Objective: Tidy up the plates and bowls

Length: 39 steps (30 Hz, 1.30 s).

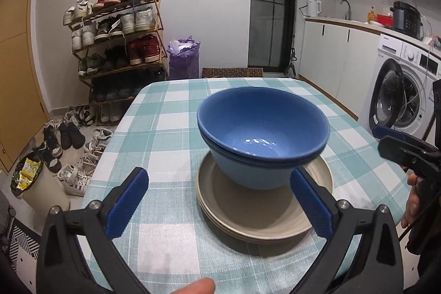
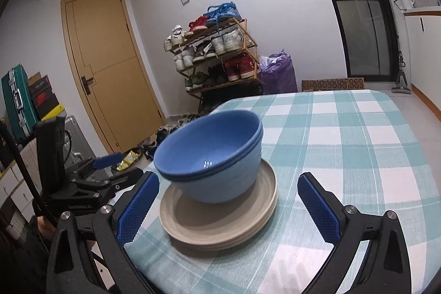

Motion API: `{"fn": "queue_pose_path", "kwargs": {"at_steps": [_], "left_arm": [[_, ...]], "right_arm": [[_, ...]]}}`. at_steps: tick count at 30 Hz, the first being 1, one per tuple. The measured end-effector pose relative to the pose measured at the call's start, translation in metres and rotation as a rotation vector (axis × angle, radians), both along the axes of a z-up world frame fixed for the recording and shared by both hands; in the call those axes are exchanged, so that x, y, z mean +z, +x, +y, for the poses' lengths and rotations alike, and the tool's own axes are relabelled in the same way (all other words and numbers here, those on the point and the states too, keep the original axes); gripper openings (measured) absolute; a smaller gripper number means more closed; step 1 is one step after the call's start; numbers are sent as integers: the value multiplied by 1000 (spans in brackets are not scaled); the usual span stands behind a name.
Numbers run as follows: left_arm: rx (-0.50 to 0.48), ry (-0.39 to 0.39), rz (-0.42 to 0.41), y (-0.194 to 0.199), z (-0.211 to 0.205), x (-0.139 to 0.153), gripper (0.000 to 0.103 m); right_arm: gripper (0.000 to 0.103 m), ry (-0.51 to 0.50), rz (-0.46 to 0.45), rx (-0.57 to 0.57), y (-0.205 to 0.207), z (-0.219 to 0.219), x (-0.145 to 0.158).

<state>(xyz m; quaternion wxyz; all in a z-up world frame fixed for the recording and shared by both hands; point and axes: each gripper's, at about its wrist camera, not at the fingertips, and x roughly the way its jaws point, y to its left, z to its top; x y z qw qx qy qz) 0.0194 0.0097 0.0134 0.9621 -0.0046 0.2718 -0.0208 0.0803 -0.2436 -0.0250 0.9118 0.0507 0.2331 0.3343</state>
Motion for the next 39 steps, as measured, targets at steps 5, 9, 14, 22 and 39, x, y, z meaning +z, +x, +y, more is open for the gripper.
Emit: {"fn": "queue_pose_path", "kwargs": {"at_steps": [5, 9, 14, 22, 39], "left_arm": [[17, 24, -27, -9, -3, -7, 103], [23, 13, -43, -16, -1, -15, 103], [37, 3, -59, -20, 3, -26, 103], [33, 10, -48, -20, 0, -39, 103], [56, -22, -70, -21, 3, -54, 103]], "right_arm": [[102, -6, -11, -1, -12, 3, -13], [102, 16, -21, 11, -20, 2, -21], [102, 8, -36, 16, -27, 4, -29], [102, 28, -107, 14, -40, 4, -40], [102, 28, -127, 16, -42, -3, -59]]}}
